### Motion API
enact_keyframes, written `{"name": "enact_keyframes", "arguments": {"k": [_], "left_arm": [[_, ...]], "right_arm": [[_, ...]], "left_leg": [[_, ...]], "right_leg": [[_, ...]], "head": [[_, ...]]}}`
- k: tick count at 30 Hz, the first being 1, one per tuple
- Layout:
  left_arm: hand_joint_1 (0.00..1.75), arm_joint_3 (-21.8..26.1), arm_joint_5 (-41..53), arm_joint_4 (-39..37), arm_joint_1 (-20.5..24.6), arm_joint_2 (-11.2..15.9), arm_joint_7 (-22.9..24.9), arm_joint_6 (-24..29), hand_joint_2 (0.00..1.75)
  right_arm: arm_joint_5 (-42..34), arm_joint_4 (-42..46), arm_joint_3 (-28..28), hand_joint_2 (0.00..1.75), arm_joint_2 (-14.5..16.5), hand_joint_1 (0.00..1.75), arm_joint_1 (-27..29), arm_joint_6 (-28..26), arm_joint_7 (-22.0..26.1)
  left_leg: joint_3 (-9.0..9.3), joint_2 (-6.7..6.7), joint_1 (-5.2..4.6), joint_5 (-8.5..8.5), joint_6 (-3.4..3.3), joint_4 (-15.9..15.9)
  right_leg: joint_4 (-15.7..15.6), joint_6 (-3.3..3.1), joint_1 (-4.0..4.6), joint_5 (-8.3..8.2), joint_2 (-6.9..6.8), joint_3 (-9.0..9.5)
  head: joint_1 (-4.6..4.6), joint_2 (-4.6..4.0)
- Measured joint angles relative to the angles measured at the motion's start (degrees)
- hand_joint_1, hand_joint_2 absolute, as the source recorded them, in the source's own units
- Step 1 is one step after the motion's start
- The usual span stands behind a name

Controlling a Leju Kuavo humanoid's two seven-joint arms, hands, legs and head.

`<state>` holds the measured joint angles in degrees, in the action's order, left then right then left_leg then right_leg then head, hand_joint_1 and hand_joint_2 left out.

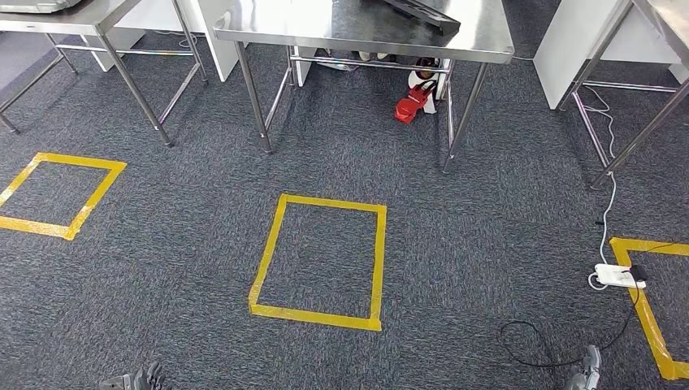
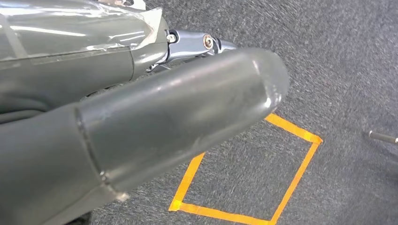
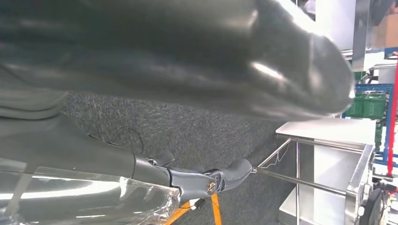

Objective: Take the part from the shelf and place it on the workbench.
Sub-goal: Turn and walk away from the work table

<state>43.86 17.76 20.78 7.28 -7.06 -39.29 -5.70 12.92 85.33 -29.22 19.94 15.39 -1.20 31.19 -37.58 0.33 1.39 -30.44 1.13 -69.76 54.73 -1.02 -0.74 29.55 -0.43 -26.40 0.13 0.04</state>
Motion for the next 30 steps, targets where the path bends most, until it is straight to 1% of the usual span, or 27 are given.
{"name": "enact_keyframes", "arguments": {"k": [1, 2, 3, 4, 5, 8, 9, 12, 18, 19, 21, 22, 23, 24, 25, 26, 27, 28, 29, 30], "left_arm": [[0.00, -0.2, -0.1, 0.1, 0.0, 0.0, 0.0, 0.0, 0.00], [0.00, -0.5, -0.2, 0.2, 0.0, 0.0, 0.0, 0.1, 0.00], [0.00, -0.7, -0.3, 0.3, 0.0, 0.0, 0.0, 0.2, 0.00], [0.00, -0.9, -0.4, 0.4, 0.0, 0.0, 0.0, 0.3, 0.00], [0.00, -1.1, -0.4, 0.4, 0.0, 0.0, 0.0, 0.3, 0.00], [0.00, -1.5, -0.5, 0.5, 0.0, -0.1, 0.0, 0.4, 0.00], [0.00, -1.6, -0.5, 0.5, 0.0, -0.2, 0.0, 0.4, 0.00], [0.00, -1.9, -0.6, 0.5, 0.0, -0.1, 0.0, 0.4, 0.00], [0.00, -2.2, -1.5, 0.9, -0.2, -0.4, 0.0, 1.0, 0.00], [0.00, -2.2, -1.6, 1.0, -0.3, -0.4, 0.0, 1.0, 0.00], [0.00, -2.3, -1.7, 1.3, -0.4, -0.6, 0.0, 1.1, 0.00], [0.00, -2.3, -1.8, 1.4, -0.4, -0.8, 0.1, 1.1, 0.00], [0.00, -2.4, -1.9, 1.5, -0.4, -0.9, 0.1, 1.1, 0.00], [0.00, -2.4, -2.0, 1.6, -0.5, -1.0, 0.1, 1.1, 0.00], [0.00, -2.5, -2.1, 1.7, -0.5, -1.1, 0.1, 1.1, 0.00], [0.00, -2.5, -2.1, 1.7, -0.6, -1.1, 0.1, 1.1, 0.00], [0.00, -2.5, -2.1, 1.8, -0.8, -1.2, 0.1, 1.1, 0.00], [0.00, -2.5, -2.1, 1.8, -0.8, -1.2, 0.1, 1.1, 0.00], [0.00, -2.5, -2.1, 1.8, -0.9, -1.3, 0.1, 1.1, 0.00], [0.00, -2.5, -2.1, 1.8, -1.0, -1.3, 0.1, 1.1, 0.00]], "right_arm": [[-0.1, 0.0, 0.0, 0.00, 0.0, 0.00, 0.0, 0.0, 0.0], [-0.2, 0.0, 0.0, 0.00, 0.0, 0.00, 0.0, 0.0, 0.0], [-0.3, 0.1, 0.0, 0.00, 0.0, 0.00, -0.1, 0.0, 0.0], [-0.4, 0.2, 0.0, 0.00, 0.0, 0.00, -0.2, 0.0, -0.1], [-0.4, 0.2, 0.0, 0.00, 0.0, 0.00, -0.2, 0.0, -0.1], [-0.4, 0.4, 0.0, 0.00, 0.1, 0.00, -0.2, -0.1, -0.3], [-0.4, 0.5, 0.0, 0.00, 0.1, 0.00, -0.2, -0.1, -0.3], [-0.4, 0.5, 0.0, 0.00, 0.1, 0.00, -0.2, -0.1, -0.4], [-0.2, 0.7, 0.0, 0.00, 0.2, 0.00, -0.1, -0.3, -0.8], [0.3, 0.7, 0.0, 0.00, 0.2, 0.00, -0.1, -0.3, -1.0], [1.4, 0.6, 0.0, 0.00, 0.3, 0.00, -0.5, -0.6, -1.3], [1.8, 0.6, 0.0, 0.00, 0.3, 0.00, -0.6, -0.8, -1.4], [2.0, 0.5, 0.0, 0.00, 0.2, 0.00, -0.8, -1.0, -1.5], [2.1, 0.4, 0.0, 0.00, 0.2, 0.00, -0.9, -1.1, -1.5], [2.2, 0.3, 0.0, 0.00, 0.1, 0.00, -0.9, -1.2, -1.6], [2.2, 0.1, 0.0, 0.00, 0.0, 0.00, -1.0, -1.3, -1.6], [2.2, 0.0, 0.0, 0.00, 0.0, 0.00, -1.0, -1.3, -1.6], [2.2, -0.1, 0.0, 0.00, 0.0, 0.00, -1.0, -1.3, -1.6], [2.2, -0.2, 0.0, 0.00, -0.1, 0.00, -1.0, -1.3, -1.6], [2.2, -0.3, 0.0, 0.00, -0.1, 0.00, -1.0, -1.4, -1.6]], "left_leg": [[2.62, 0.00, 0.09, 1.43, -0.08, 3.8], [5.13, -0.06, 0.09, 2.38, -0.22, 7.6], [6.74, -0.12, 0.04, 2.83, -0.43, 10.3], [7.53, -0.18, -0.06, 2.79, -0.70, 11.9], [7.63, -0.25, -0.15, 2.68, -0.92, 12.5], [7.13, -0.22, -0.57, 2.86, -1.31, 12.9], [7.04, -0.20, -0.82, 2.91, -1.43, 12.9], [6.89, -0.19, -1.28, 3.07, -1.84, 12.9], [6.49, -0.20, -1.67, 3.38, -2.51, 12.8], [6.40, -0.23, -1.76, 3.41, -2.80, 12.7], [6.49, -0.19, -1.56, 4.00, -3.67, 13.4], [6.58, -0.14, -1.29, 4.46, -4.16, 14.0], [6.62, -0.07, -0.98, 4.92, -4.45, 14.6], [6.54, -0.05, -0.81, 5.21, -4.54, 14.9], [6.34, -0.07, -0.74, 5.35, -4.60, 14.9], [6.14, -0.11, -0.71, 5.44, -4.49, 14.9], [5.99, -0.16, -0.67, 5.55, -4.31, 14.9], [5.86, -0.24, -0.57, 5.65, -4.08, 14.8], [5.77, -0.37, -0.39, 5.72, -3.77, 14.7], [5.64, -0.54, -0.19, 5.72, -3.34, 14.5]], "right_leg": [[0.2, 0.07, 0.00, -0.02, 0.00, 0.08], [0.4, 0.19, 0.15, 0.00, 0.02, -0.06], [0.6, 0.36, 0.32, -0.02, 0.02, -0.21], [0.7, 0.56, 0.50, -0.07, 0.02, -0.35], [0.9, 0.80, 0.78, -0.04, 0.03, -0.67], [1.1, 1.00, 1.10, -0.17, 0.07, -1.31], [1.0, 1.01, 1.05, -0.30, 0.09, -1.50], [0.9, 1.38, 0.74, -0.54, 0.09, -1.73], [0.7, 2.20, 0.38, -1.08, 0.09, -2.06], [0.5, 2.52, 0.12, -1.28, 0.07, -2.01], [0.4, 3.20, -0.05, -1.48, 0.05, -1.94], [1.1, 3.34, -0.13, -0.98, 0.08, -2.30], [3.0, 3.23, -0.06, 0.11, 0.13, -3.27], [6.2, 3.03, -0.27, 1.73, 0.18, -4.84], [10.1, 2.92, -0.38, 3.46, 0.22, -6.73], [13.8, 3.01, -0.57, 4.80, 0.24, -8.49], [16.1, 3.33, -0.79, 5.41, 0.24, -9.54], [16.3, 3.87, -1.04, 5.09, 0.24, -9.52], [14.1, 4.57, -1.35, 3.93, 0.24, -8.34], [10.2, 5.34, -1.73, 2.32, 0.32, -6.25]], "head": [[0.01, 0.00], [0.01, 0.00], [-0.02, 0.00], [-0.02, 0.00], [-0.05, 0.00], [-0.28, 0.00], [-0.33, 0.00], [-0.32, 0.00], [-0.32, 0.00], [-0.29, 0.00], [-0.22, 0.00], [-0.28, 0.00], [-0.39, 0.00], [-0.50, 0.00], [-0.59, 0.00], [-0.62, 0.00], [-0.60, 0.00], [-0.60, 0.00], [-0.60, 0.00], [-0.61, 0.00]]}}
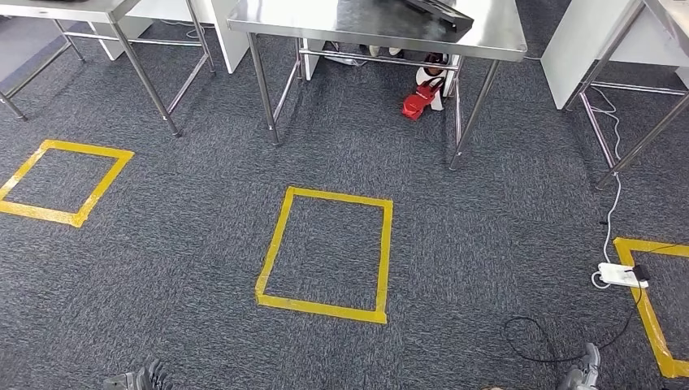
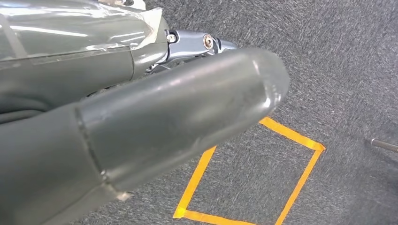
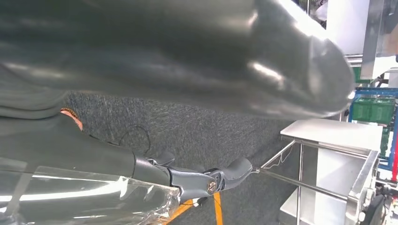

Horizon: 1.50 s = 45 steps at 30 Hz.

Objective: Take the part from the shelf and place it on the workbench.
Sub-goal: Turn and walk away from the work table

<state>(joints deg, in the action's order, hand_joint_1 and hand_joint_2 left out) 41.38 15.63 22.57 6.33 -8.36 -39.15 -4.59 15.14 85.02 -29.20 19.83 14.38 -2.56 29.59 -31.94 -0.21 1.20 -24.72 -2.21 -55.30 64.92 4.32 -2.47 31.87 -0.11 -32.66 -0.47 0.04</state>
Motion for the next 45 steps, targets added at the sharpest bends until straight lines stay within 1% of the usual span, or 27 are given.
{"name": "enact_keyframes", "arguments": {"k": [1, 2, 4, 7, 9, 11, 12, 13, 14, 15, 17, 19, 21, 23, 26, 28, 29, 30, 32, 34, 36, 38, 40, 42, 43, 44, 45], "left_arm": [[0.00, 0.0, 0.0, 0.1, 0.0, 0.0, 0.0, 0.0, 0.00], [0.00, 0.0, 0.0, 0.1, 0.0, 0.0, 0.0, 0.0, 0.00], [0.00, 0.0, 0.0, 0.3, -0.1, 0.1, 0.0, 0.0, 0.00], [0.00, -0.1, -0.1, 0.4, -0.3, 0.0, 0.0, 0.0, 0.00], [0.00, -0.1, -0.4, 0.4, -0.4, 0.0, 0.1, 0.0, 0.00], [0.00, -0.1, -0.5, 0.4, -0.4, 0.0, 0.1, 0.0, 0.00], [0.00, -0.1, -0.6, 0.4, -0.4, 0.0, 0.2, 0.0, 0.00], [0.00, -0.1, -0.6, 0.4, -0.4, 0.0, 0.3, 0.1, 0.00], [0.00, -0.2, -0.7, 0.4, -0.4, 0.0, 0.4, 0.1, 0.00], [0.00, -0.3, -0.8, 0.4, -0.4, 0.0, 0.5, 0.2, 0.00], [0.00, -0.6, -1.0, 0.5, -0.2, -0.1, 0.5, 0.3, 0.00], [0.00, -0.8, -1.2, 0.5, 0.0, -0.1, 0.6, 0.4, 0.00], [0.00, -1.1, -1.4, 0.5, 0.0, -0.1, 0.7, 0.5, 0.00], [0.00, -1.3, -1.5, 0.5, 0.0, -0.2, 0.8, 0.6, 0.00], [0.00, -1.4, -1.7, 0.5, 0.2, -0.3, 0.8, 0.7, 0.00], [0.00, -1.5, -1.7, 0.5, 0.2, -0.3, 1.0, 0.8, 0.00], [0.00, -1.5, -1.8, 0.5, 0.2, -0.4, 1.0, 0.8, 0.00], [0.00, -1.5, -1.8, 0.4, 0.2, -0.4, 1.1, 0.9, 0.00], [0.00, -1.7, -1.9, 0.4, 0.4, -0.4, 1.2, 0.9, 0.00], [0.00, -2.1, -2.1, 0.4, 0.6, -0.4, 1.4, 1.0, 0.00], [0.00, -2.3, -2.4, 0.4, 0.6, -0.4, 1.5, 1.1, 0.00], [0.00, -2.4, -2.6, 0.3, 0.6, -0.3, 1.5, 1.3, 0.00], [0.00, -2.5, -2.9, 0.2, 0.7, -0.2, 1.5, 1.4, 0.00], [0.00, -2.6, -3.0, 0.2, 0.8, -0.2, 1.5, 1.5, 0.00], [0.00, -2.6, -3.1, 0.1, 0.7, -0.2, 1.5, 1.6, 0.00], [0.00, -2.6, -3.2, 0.1, 0.7, -0.1, 1.5, 1.6, 0.00], [0.00, -2.6, -3.3, 0.0, 0.7, -0.1, 1.5, 1.7, 0.00]], "right_arm": [[0.1, -0.1, 0.0, 0.00, 0.0, 0.00, -0.1, 0.0, 0.0], [0.1, -0.2, 0.0, 0.00, 0.0, 0.00, -0.1, 0.0, 0.0], [0.3, -0.5, 0.0, 0.00, 0.0, 0.00, -0.2, -0.1, -0.1], [0.5, -0.8, -0.1, 0.00, 0.0, 0.00, -0.4, -0.2, -0.1], [0.6, -0.9, -0.2, 0.00, 0.1, 0.00, -0.5, -0.3, -0.1], [0.6, -1.1, -0.4, 0.00, 0.1, 0.00, -0.5, -0.4, -0.1], [0.6, -1.3, -0.5, 0.00, 0.1, 0.00, -0.5, -0.4, -0.2], [0.6, -1.4, -0.6, 0.00, 0.1, 0.00, -0.5, -0.5, -0.3], [0.5, -1.5, -0.7, 0.00, 0.1, 0.00, -0.6, -0.4, -0.5], [0.4, -1.5, -0.8, 0.00, 0.1, 0.00, -0.6, -0.3, -0.6], [-0.3, -1.6, -0.9, 0.00, 0.1, 0.00, -0.7, 0.1, -1.0], [-0.9, -1.7, -1.2, 0.00, 0.0, 0.00, -0.8, 0.5, -1.2], [-1.3, -1.9, -1.4, 0.00, 0.0, 0.00, -1.4, 0.8, -1.4], [-1.6, -2.0, -1.5, 0.00, -0.1, 0.00, -2.0, 1.0, -1.6], [-2.2, -2.3, -2.2, 0.00, -0.4, 0.00, -2.6, 1.1, -2.1], [-2.6, -2.6, -2.5, 0.00, -0.4, 0.00, -2.7, 1.1, -2.2], [-2.7, -2.7, -2.6, 0.00, -0.4, 0.00, -2.7, 1.1, -2.3], [-2.9, -2.8, -2.7, 0.00, -0.4, 0.00, -2.8, 1.1, -2.3], [-3.2, -3.0, -3.1, 0.00, -0.5, 0.00, -3.1, 1.2, -2.3], [-3.6, -3.1, -3.6, 0.00, -0.5, 0.00, -3.3, 1.4, -2.3], [-3.8, -3.3, -3.8, 0.00, -0.5, 0.00, -3.6, 1.6, -2.3], [-3.9, -3.5, -3.8, 0.00, -0.4, 0.00, -3.9, 1.8, -2.3], [-4.0, -3.7, -3.9, 0.00, -0.3, 0.00, -4.0, 1.9, -2.3], [-4.2, -3.9, -3.9, 0.00, -0.3, 0.00, -4.0, 2.0, -2.3], [-4.2, -4.0, -4.0, 0.00, -0.3, 0.00, -4.0, 2.0, -2.3], [-4.2, -4.1, -4.0, 0.00, -0.3, 0.00, -4.1, 2.0, -2.3], [-4.2, -4.2, -3.9, 0.00, -0.3, 0.00, -4.1, 2.0, -2.3]], "left_leg": [[-0.22, -0.19, 0.12, -0.11, 0.58, -0.4], [-0.45, -0.37, 0.16, -0.26, 1.18, -0.8], [-0.80, -0.64, 0.11, -0.37, 2.17, -1.3], [-1.28, -0.67, 0.60, -0.96, 2.81, -2.1], [-3.43, -0.36, 0.79, -4.36, 2.95, -7.1], [-6.92, -0.21, 0.72, -8.40, 2.97, -14.9], [-8.08, -0.21, 0.68, -9.27, 2.89, -17.6], [-8.27, -0.17, 0.62, -9.05, 2.68, -18.3], [-7.31, -0.03, 0.52, -7.82, 2.35, -16.8], [-5.40, 0.43, 0.33, -6.02, 1.89, -13.3], [-1.47, 2.44, -0.36, -3.26, 1.00, -5.8], [-0.24, 3.42, -1.02, -2.61, 0.60, -2.8], [-0.44, 2.40, -1.15, -2.20, 0.31, -2.4], [-0.35, 1.44, -1.00, -1.54, -0.22, -1.7], [-0.71, -0.15, -0.96, -0.92, -0.84, -1.5], [-0.98, -1.41, -1.09, -0.73, -0.93, -1.5], [-1.02, -2.07, -1.14, -0.66, -0.89, -1.5], [-1.02, -2.72, -1.17, -0.59, -0.80, -1.6], [-1.15, -3.95, -1.34, -0.46, -0.52, -1.8], [-1.51, -5.10, -1.51, -0.31, -0.03, -2.0], [-1.91, -6.16, -1.45, -0.11, 0.59, -2.1], [-2.94, -4.98, -1.41, -1.19, 1.13, -3.7], [-5.78, -2.18, -1.24, -4.57, 1.74, -9.5], [-9.17, -0.73, -0.70, -7.57, 2.43, -16.4], [-10.00, -0.41, -0.37, -7.77, 2.73, -18.0], [-9.81, -0.10, -0.04, -7.01, 3.00, -17.7], [-8.50, 0.42, 0.27, -5.45, 3.24, -15.2]], "right_leg": [[-3.7, 0.48, -0.12, -1.25, 0.24, 1.86], [-6.6, 0.44, -0.14, -2.15, 0.47, 3.17], [-8.1, -0.74, 0.29, -2.50, 0.82, 3.62], [-7.8, -2.60, 0.28, -2.98, 0.52, 3.61], [-7.8, -3.44, 0.40, -3.39, 0.13, 3.46], [-7.8, -3.88, 0.91, -3.59, -0.37, 3.08], [-7.7, -3.98, 1.17, -3.64, -0.64, 2.93], [-7.7, -4.04, 1.40, -3.66, -0.94, 2.86], [-7.7, -4.06, 1.58, -3.66, -1.27, 2.87], [-7.7, -4.07, 1.72, -3.65, -1.60, 2.94], [-7.7, -4.03, 2.12, -3.56, -2.33, 3.03], [-7.7, -3.89, 2.44, -3.48, -3.16, 2.95], [-7.7, -3.59, 2.58, -3.39, -4.03, 2.79], [-6.0, -3.31, 2.50, -2.22, -3.27, 2.06], [4.0, -3.64, 2.16, 2.62, -0.82, -2.35], [8.6, -3.40, 2.12, 3.95, -0.42, -4.43], [7.7, -3.06, 2.12, 3.19, -0.26, -3.94], [4.8, -2.72, 2.12, 1.75, 0.09, -2.49], [-3.3, -2.50, 2.18, -1.45, 2.31, 1.28], [-7.7, -2.93, 2.37, -2.87, 3.84, 3.01], [-8.2, -3.65, 2.14, -3.23, 3.03, 3.31], [-8.6, -4.48, 1.54, -3.66, 1.79, 3.69], [-8.8, -5.13, 1.41, -3.85, 0.32, 3.76], [-8.8, -5.41, 1.53, -3.80, -1.11, 3.70], [-8.8, -5.40, 1.53, -3.74, -1.79, 3.67], [-8.8, -5.35, 1.48, -3.69, -2.42, 3.68], [-8.8, -5.18, 1.39, -3.58, -3.04, 3.76]], "head": [[-0.09, 0.00], [-0.13, 0.00], [-0.13, 0.00], [0.07, 0.00], [0.22, 0.00], [0.29, 0.00], [0.29, 0.00], [0.29, 0.00], [0.29, 0.00], [0.29, 0.00], [0.26, 0.00], [0.22, 0.00], [0.22, 0.00], [0.14, 0.00], [-0.04, 0.00], [-0.03, 0.00], [-0.03, 0.00], [-0.02, 0.00], [-0.05, 0.00], [0.03, 0.00], [0.16, 0.00], [0.33, 0.00], [0.58, 0.00], [0.73, 0.00], [0.74, 0.00], [0.77, 0.00], [0.75, 0.00]]}}
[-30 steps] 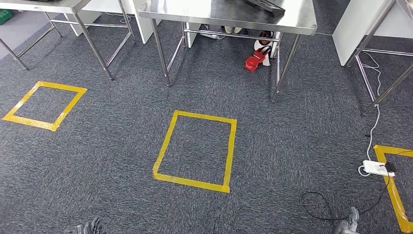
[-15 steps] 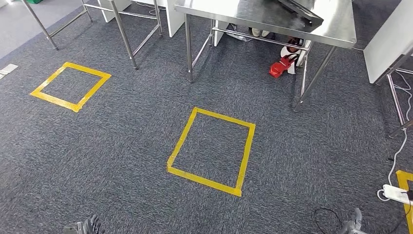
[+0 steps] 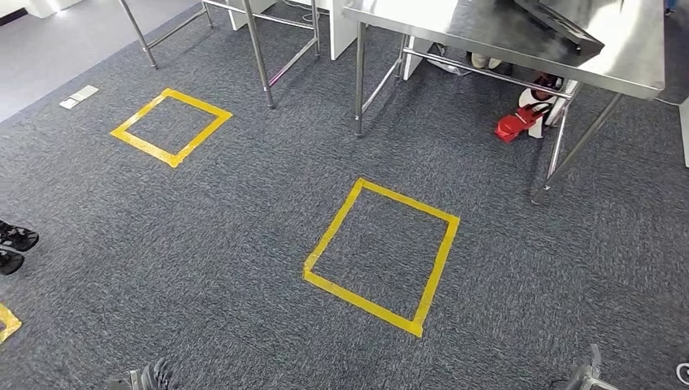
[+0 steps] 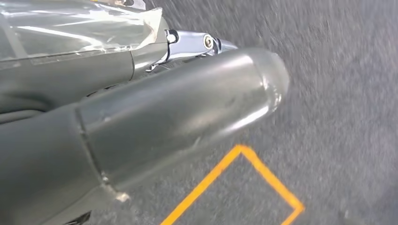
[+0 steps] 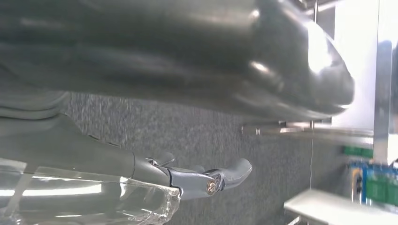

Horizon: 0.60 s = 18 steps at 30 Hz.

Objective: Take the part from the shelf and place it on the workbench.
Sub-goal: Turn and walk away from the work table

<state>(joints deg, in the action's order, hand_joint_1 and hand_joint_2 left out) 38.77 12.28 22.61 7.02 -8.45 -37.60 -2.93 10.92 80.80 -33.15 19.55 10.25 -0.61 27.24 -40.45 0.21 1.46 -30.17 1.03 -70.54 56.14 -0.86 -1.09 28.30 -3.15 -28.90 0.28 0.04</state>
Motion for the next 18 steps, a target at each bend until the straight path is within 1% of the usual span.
{"name": "enact_keyframes", "arguments": {"k": [1, 2, 3, 4, 5, 6, 7, 8, 9, 10, 11, 12, 13, 14, 15, 16, 17, 18], "left_arm": [[0.00, 0.0, -0.1, 0.0, 0.0, 0.1, 0.0, 0.1, 0.00], [0.00, 0.0, -0.3, 0.0, 0.1, 0.1, 0.0, 0.1, 0.00], [0.00, 0.0, -0.4, 0.0, 0.2, 0.1, 0.0, 0.2, 0.00], [0.00, 0.0, -0.5, 0.0, 0.2, 0.1, 0.0, 0.2, 0.00], [0.00, 0.0, -0.7, -0.1, 0.2, 0.1, 0.0, 0.3, 0.00], [0.00, 0.0, -0.8, -0.1, 0.2, 0.1, 0.0, 0.4, 0.00], [0.00, 0.0, -0.8, -0.1, 0.1, 0.1, 0.0, 0.4, 0.00], [0.00, 0.0, -0.9, -0.1, 0.1, 0.0, 0.0, 0.4, 0.00], [0.00, 0.0, -0.9, -0.2, 0.2, 0.0, 0.0, 0.5, 0.00], [0.00, 0.0, -0.9, -0.2, 0.2, -0.1, 0.0, 0.5, 0.00], [0.00, 0.0, -0.9, -0.2, 0.3, -0.1, 0.1, 0.5, 0.00], [0.00, -0.1, -0.9, -0.2, 0.4, -0.1, 0.1, 0.5, 0.00], [0.00, -0.1, -1.0, -0.3, 0.4, -0.1, 0.1, 0.5, 0.00], [0.00, -0.2, -1.0, -0.4, 0.4, -0.1, 0.1, 0.6, 0.00], [0.00, -0.2, -1.0, -0.5, 0.4, -0.1, 0.1, 0.6, 0.00], [0.00, -0.2, -1.1, -0.5, 0.4, -0.1, 0.2, 0.6, 0.00], [0.00, -0.2, -1.3, -0.6, 0.4, -0.1, 0.2, 0.7, 0.00], [0.00, -0.2, -1.5, -0.6, 0.4, -0.1, 0.2, 0.7, 0.00]], "right_arm": [[0.0, -0.1, 0.0, 0.00, 0.0, 0.00, -0.1, 0.0, 0.0], [0.0, -0.2, 0.0, 0.00, 0.0, 0.00, -0.1, 0.0, 0.0], [-0.1, -0.2, 0.0, 0.00, 0.0, 0.00, -0.2, 0.0, -0.1], [-0.1, -0.3, 0.0, 0.00, 0.0, 0.00, -0.4, 0.0, -0.2], [-0.1, -0.3, 0.1, 0.00, 0.0, 0.00, -0.6, -0.1, -0.3], [-0.1, -0.4, 0.1, 0.00, 0.0, 0.00, -0.9, -0.1, -0.5], [0.0, -0.4, 0.2, 0.00, 0.1, 0.00, -1.2, -0.3, -0.7], [0.0, -0.5, 0.2, 0.00, 0.1, 0.00, -1.4, -0.4, -0.8], [0.1, -0.5, 0.2, 0.00, 0.1, 0.00, -1.6, -0.4, -0.9], [0.2, -0.6, 0.2, 0.00, 0.0, 0.00, -1.6, -0.5, -0.9], [0.3, -0.7, 0.2, 0.00, 0.0, 0.00, -1.5, -0.6, -0.9], [0.6, -0.8, 0.1, 0.00, 0.0, 0.00, -1.3, -0.7, -0.9], [0.8, -1.0, 0.0, 0.00, -0.1, 0.00, -1.1, -0.7, -0.9], [1.0, -1.1, 0.0, 0.00, -0.2, 0.00, -0.9, -0.6, -0.8], [1.1, -1.3, 0.0, 0.00, -0.3, 0.00, -0.7, -0.4, -0.7], [1.2, -1.4, 0.0, 0.00, -0.3, 0.00, -0.6, -0.2, -0.6], [1.3, -1.6, -0.1, 0.00, -0.4, 0.00, -0.5, -0.1, -0.5], [1.4, -1.7, -0.1, 0.00, -0.5, 0.00, -0.5, 0.0, -0.4]], "left_leg": [[1.98, 0.81, 0.24, 1.79, 0.20, 3.6], [4.12, 2.06, 0.25, 3.16, 0.34, 7.4], [5.75, 2.88, 0.16, 4.02, 0.24, 10.4], [6.59, 3.32, -0.05, 4.28, -0.02, 11.9], [6.83, 3.26, -0.40, 4.23, -0.44, 12.6], [6.71, 2.52, -0.61, 4.33, -1.01, 12.7], [6.72, 1.96, -0.72, 4.51, -1.55, 12.9], [6.75, 1.37, -0.76, 4.77, -2.11, 13.2], [6.78, 0.78, -0.69, 5.03, -2.63, 13.4], [6.78, 0.16, -0.63, 5.21, -3.02, 13.5], [6.69, -0.53, -0.68, 5.29, -3.26, 13.6], [6.61, -1.27, -0.76, 5.31, -3.37, 13.5], [6.59, -2.10, -0.86, 5.32, -3.40, 13.5], [6.61, -2.92, -0.95, 5.32, -3.41, 13.5], [6.67, -3.75, -1.04, 5.33, -3.41, 13.5], [6.74, -4.55, -1.09, 5.33, -3.39, 13.5], [6.77, -5.24, -1.19, 5.35, -3.32, 13.4], [6.76, -5.91, -1.29, 5.34, -3.20, 13.4]], "right_leg": [[0.0, 0.22, -0.10, 0.15, -0.56, 0.12], [0.1, 0.60, 0.09, 0.39, -1.10, 0.21], [0.2, 1.03, 0.22, 0.65, -1.60, 0.25], [0.2, 1.45, 0.45, 0.84, -2.09, 0.35], [0.1, 1.92, 0.66, 0.96, -2.60, 0.46], [0.0, 2.32, 0.65, 0.98, -3.11, 0.69], [0.1, 2.70, 0.55, 1.15, -3.10, 0.80], [0.8, 2.90, 0.40, 1.72, -2.32, 0.58], [2.7, 2.87, 0.23, 2.85, -1.05, -0.17], [5.8, 2.66, 0.02, 4.47, 0.53, -1.64], [9.8, 2.39, 0.00, 6.23, 1.75, -3.52], [13.7, 2.29, 0.01, 7.63, 2.37, -5.49], [16.2, 2.38, 0.08, 8.24, 2.68, -6.92], [16.6, 2.66, 0.15, 7.83, 2.87, -7.37], [14.5, 3.01, 0.23, 6.49, 3.11, -6.65], [10.6, 3.30, 0.27, 4.58, 3.81, -5.03], [6.4, 3.38, 0.31, 2.76, 4.94, -3.33], [3.1, 3.21, 0.39, 1.34, 5.86, -2.00]], "head": [[0.01, 0.00], [0.06, 0.00], [-0.03, 0.00], [-0.15, 0.00], [-0.26, 0.00], [-0.42, 0.00], [-0.44, 0.00], [-0.50, 0.00], [-0.62, 0.00], [-0.73, 0.00], [-0.85, 0.00], [-0.87, 0.00], [-0.86, 0.00], [-0.86, 0.00], [-0.86, 0.00], [-0.87, 0.00], [-0.85, 0.00], [-0.83, 0.00]]}}
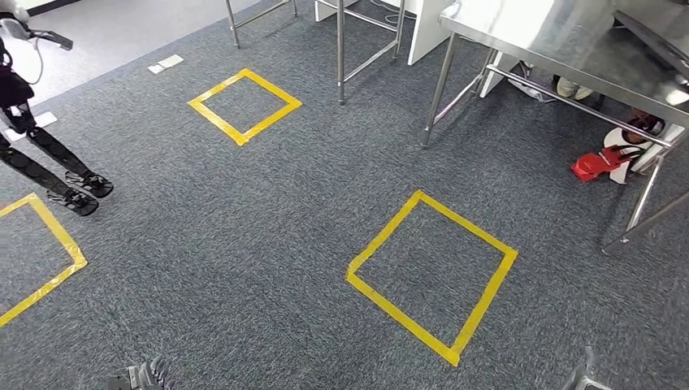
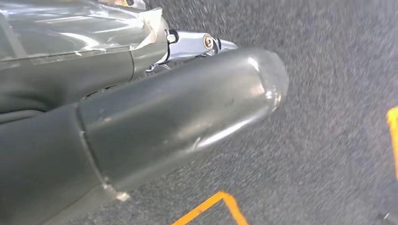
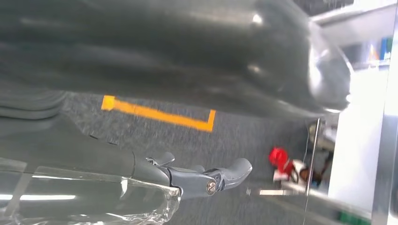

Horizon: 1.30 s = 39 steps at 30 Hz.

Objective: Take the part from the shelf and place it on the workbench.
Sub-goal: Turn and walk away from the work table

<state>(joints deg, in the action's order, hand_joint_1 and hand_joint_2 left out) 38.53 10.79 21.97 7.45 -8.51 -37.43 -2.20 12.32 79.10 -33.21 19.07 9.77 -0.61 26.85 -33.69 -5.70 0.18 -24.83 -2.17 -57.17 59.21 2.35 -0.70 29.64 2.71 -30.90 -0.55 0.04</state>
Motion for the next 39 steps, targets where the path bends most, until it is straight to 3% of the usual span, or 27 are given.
{"name": "enact_keyframes", "arguments": {"k": [2, 4, 6, 8, 10, 11, 12, 14, 16, 17, 19, 21, 23, 25, 26, 27, 28, 30, 32, 34, 35, 36, 38, 39], "left_arm": [[0.00, 0.0, -0.4, -0.1, 0.0, 0.1, 0.0, 0.2, 0.00], [0.00, 0.0, -0.8, -0.3, -0.2, 0.4, 0.0, 0.3, 0.00], [0.00, 0.0, -1.0, -0.5, -0.4, 0.6, -0.1, 0.4, 0.00], [0.00, 0.0, -1.3, -0.6, -0.3, 0.8, -0.2, 0.4, 0.00], [0.00, 0.0, -1.6, -0.8, -0.4, 0.9, -0.2, 0.4, 0.00], [0.00, 0.0, -1.7, -0.9, -0.5, 0.9, -0.2, 0.4, 0.00], [0.00, 0.0, -1.8, -0.9, -0.6, 1.0, -0.2, 0.4, 0.00], [0.00, 0.0, -1.8, -1.0, -0.5, 1.1, -0.2, 0.4, 0.00], [0.00, 0.0, -1.8, -1.0, -0.4, 1.2, -0.2, 0.4, 0.00], [0.00, 0.0, -1.8, -1.0, -0.3, 1.2, -0.3, 0.4, 0.00], [0.00, 0.0, -1.8, -1.0, -0.5, 1.3, -0.3, 0.4, 0.00], [0.00, 0.0, -1.8, -1.1, -0.5, 1.3, -0.3, 0.4, 0.00], [0.00, 0.0, -1.8, -1.1, -0.4, 1.3, -0.3, 0.4, 0.00], [0.00, 0.0, -1.8, -1.1, -0.4, 1.4, -0.3, 0.4, 0.00], [0.00, 0.0, -1.8, -1.2, -0.4, 1.4, -0.3, 0.4, 0.00], [0.00, 0.0, -1.8, -1.2, -0.5, 1.4, -0.3, 0.4, 0.00], [0.00, 0.0, -1.9, -1.3, -0.5, 1.4, -0.4, 0.4, 0.00], [0.00, 0.0, -2.0, -1.3, -0.5, 1.3, -0.4, 0.4, 0.00], [0.00, 0.0, -2.2, -1.3, -0.5, 1.4, -0.6, 0.4, 0.00], [0.00, 0.0, -2.4, -1.4, -0.8, 1.4, -0.7, 0.4, 0.00], [0.00, 0.0, -2.4, -1.4, -0.9, 1.4, -0.8, 0.4, 0.00], [0.00, 0.0, -2.4, -1.4, -1.0, 1.4, -0.8, 0.4, 0.00], [0.00, 0.0, -2.4, -1.4, -0.9, 1.4, -0.9, 0.4, 0.00], [0.00, 0.0, -2.4, -1.4, -0.8, 1.4, -0.9, 0.4, 0.00]], "right_arm": [[0.1, -0.3, 0.0, 0.00, -0.1, 0.00, 0.0, 0.1, 0.1], [0.2, -0.6, 0.0, 0.00, -0.1, 0.00, -0.1, 0.1, 0.2], [0.3, -0.9, 0.1, 0.00, -0.1, 0.00, -0.1, 0.1, 0.4], [0.4, -1.3, 0.2, 0.00, -0.1, 0.00, 0.1, 0.2, 0.5], [0.4, -1.7, 0.2, 0.00, -0.2, 0.00, 0.2, 0.2, 0.5], [0.5, -2.0, 0.2, 0.00, -0.2, 0.00, 0.3, 0.2, 0.5], [0.5, -2.1, 0.2, 0.00, -0.3, 0.00, 0.2, 0.2, 0.5], [0.5, -2.4, 0.3, 0.00, -0.3, 0.00, 0.2, 0.1, 0.5], [0.5, -2.6, 0.3, 0.00, -0.3, 0.00, 0.3, 0.1, 0.6], [0.5, -2.6, 0.3, 0.00, -0.3, 0.00, 0.2, 0.1, 0.6], [0.5, -2.7, 0.5, 0.00, -0.3, 0.00, 0.1, 0.1, 0.7], [0.5, -2.7, 0.6, 0.00, -0.4, 0.00, 0.0, 0.2, 0.7], [0.6, -2.8, 0.7, 0.00, -0.5, 0.00, 0.1, 0.2, 0.7], [0.5, -3.0, 0.7, 0.00, -0.6, 0.00, 0.3, 0.2, 0.7], [0.5, -3.1, 0.7, 0.00, -0.7, 0.00, 0.4, 0.2, 0.7], [0.5, -3.2, 0.6, 0.00, -0.7, 0.00, 0.4, 0.2, 0.7], [0.5, -3.3, 0.7, 0.00, -0.7, 0.00, 0.3, 0.1, 0.7], [0.5, -3.5, 0.7, 0.00, -0.8, 0.00, 0.3, 0.1, 0.7], [0.5, -3.7, 0.7, 0.00, -0.9, 0.00, 0.4, 0.0, 0.7], [0.5, -3.8, 0.8, 0.00, -0.9, 0.00, 0.3, 0.0, 0.8], [0.4, -3.9, 0.8, 0.00, -1.0, 0.00, 0.2, -0.1, 0.8], [0.4, -3.9, 0.8, 0.00, -1.0, 0.00, 0.2, -0.1, 0.9], [0.4, -4.0, 0.9, 0.00, -1.0, 0.00, 0.5, -0.1, 0.9], [0.4, -4.0, 0.8, 0.00, -1.0, 0.00, 0.6, -0.1, 0.9]], "left_leg": [[-0.17, -1.05, -0.09, 0.06, 0.45, -0.1], [-0.48, -1.64, 0.03, 0.14, 1.04, -0.1], [-1.65, 0.67, 0.00, -1.35, 1.67, -2.3], [-4.67, 3.89, 0.15, -4.95, 2.33, -8.5], [-7.96, 4.93, 0.61, -7.45, 2.95, -15.0], [-8.44, 5.20, 0.84, -7.24, 3.18, -15.9], [-7.72, 5.56, 1.06, -6.05, 3.36, -14.5], [-3.58, 7.67, 1.26, -2.67, 3.53, -6.9], [-0.52, 9.45, 1.05, -1.01, 3.11, -1.4], [-0.19, 9.57, 0.81, -1.03, 2.72, -0.8], [-0.21, 8.19, 0.46, -0.87, 1.71, -0.6], [-0.04, 6.95, 0.44, -0.40, 0.65, 0.0], [-0.02, 5.69, 0.53, -0.08, -0.03, 0.2], [-0.16, 4.13, 0.46, -0.05, -0.22, 0.2], [-0.16, 3.27, 0.41, -0.04, -0.23, 0.2], [-0.12, 2.40, 0.39, -0.04, -0.22, 0.2], [-0.04, 1.53, 0.39, -0.03, -0.20, 0.1], [-0.09, -0.03, 0.27, -0.04, 0.03, -0.1], [-0.43, -1.35, 0.11, 0.00, 0.58, -0.3], [-0.79, -2.37, 0.21, 0.15, 1.28, -0.2], [-1.04, -1.70, 0.23, -0.06, 1.56, -0.5], [-1.64, -0.20, 0.21, -0.89, 1.80, -1.7], [-4.35, 3.53, 0.15, -4.34, 2.17, -7.5], [-6.30, 4.49, 0.25, -6.33, 2.36, -11.6]], "right_leg": [[-2.5, -0.77, 0.31, -1.03, 0.78, 0.90], [-2.7, -1.67, 0.23, -1.38, -0.32, 1.28], [-3.2, -2.61, -0.17, -1.77, -1.59, 1.77], [-3.4, -3.33, -0.10, -1.83, -3.01, 1.93], [-3.4, -3.64, 0.09, -1.71, -4.57, 1.93], [-3.3, -3.64, 0.12, -1.63, -5.31, 1.93], [-3.3, -3.56, 0.09, -1.53, -5.98, 1.97], [-3.2, -3.07, 0.12, -1.16, -7.23, 2.18], [-3.1, -2.29, 0.50, -0.61, -8.36, 2.25], [-3.1, -1.92, 0.71, -0.39, -8.88, 2.28], [-3.2, -1.26, 0.80, -0.10, -9.81, 2.70], [-1.4, -0.94, 0.50, 1.18, -7.94, 2.39], [5.1, -1.30, 0.14, 4.48, -4.48, -0.56], [12.7, -1.47, 0.10, 7.26, -3.15, -4.39], [14.1, -1.21, 0.10, 7.31, -2.98, -5.23], [13.1, -0.79, 0.08, 6.33, -2.83, -5.00], [10.0, -0.34, 0.00, 4.60, -2.44, -3.75], [2.1, 0.13, -0.31, 0.96, 0.15, -0.60], [-1.8, -0.26, -0.40, -0.66, 1.95, 0.72], [-2.1, -1.04, -0.40, -1.03, 0.97, 0.97], [-2.3, -1.42, -0.51, -1.18, 0.35, 1.21], [-2.4, -1.87, -0.64, -1.34, -0.38, 1.35], [-2.6, -2.71, -0.48, -1.37, -2.03, 1.54], [-2.6, -3.03, -0.28, -1.28, -2.93, 1.56]], "head": [[0.05, 0.00], [0.06, 0.00], [0.31, 0.00], [0.61, 0.00], [0.70, 0.00], [0.72, 0.00], [0.73, 0.00], [0.77, 0.00], [0.66, 0.00], [0.56, 0.00], [0.40, 0.00], [0.32, 0.00], [0.08, 0.00], [-0.03, 0.00], [-0.03, 0.00], [-0.04, 0.00], [-0.03, 0.00], [-0.06, 0.00], [-0.01, 0.00], [0.08, 0.00], [0.10, 0.00], [0.24, 0.00], [0.43, 0.00], [0.53, 0.00]]}}
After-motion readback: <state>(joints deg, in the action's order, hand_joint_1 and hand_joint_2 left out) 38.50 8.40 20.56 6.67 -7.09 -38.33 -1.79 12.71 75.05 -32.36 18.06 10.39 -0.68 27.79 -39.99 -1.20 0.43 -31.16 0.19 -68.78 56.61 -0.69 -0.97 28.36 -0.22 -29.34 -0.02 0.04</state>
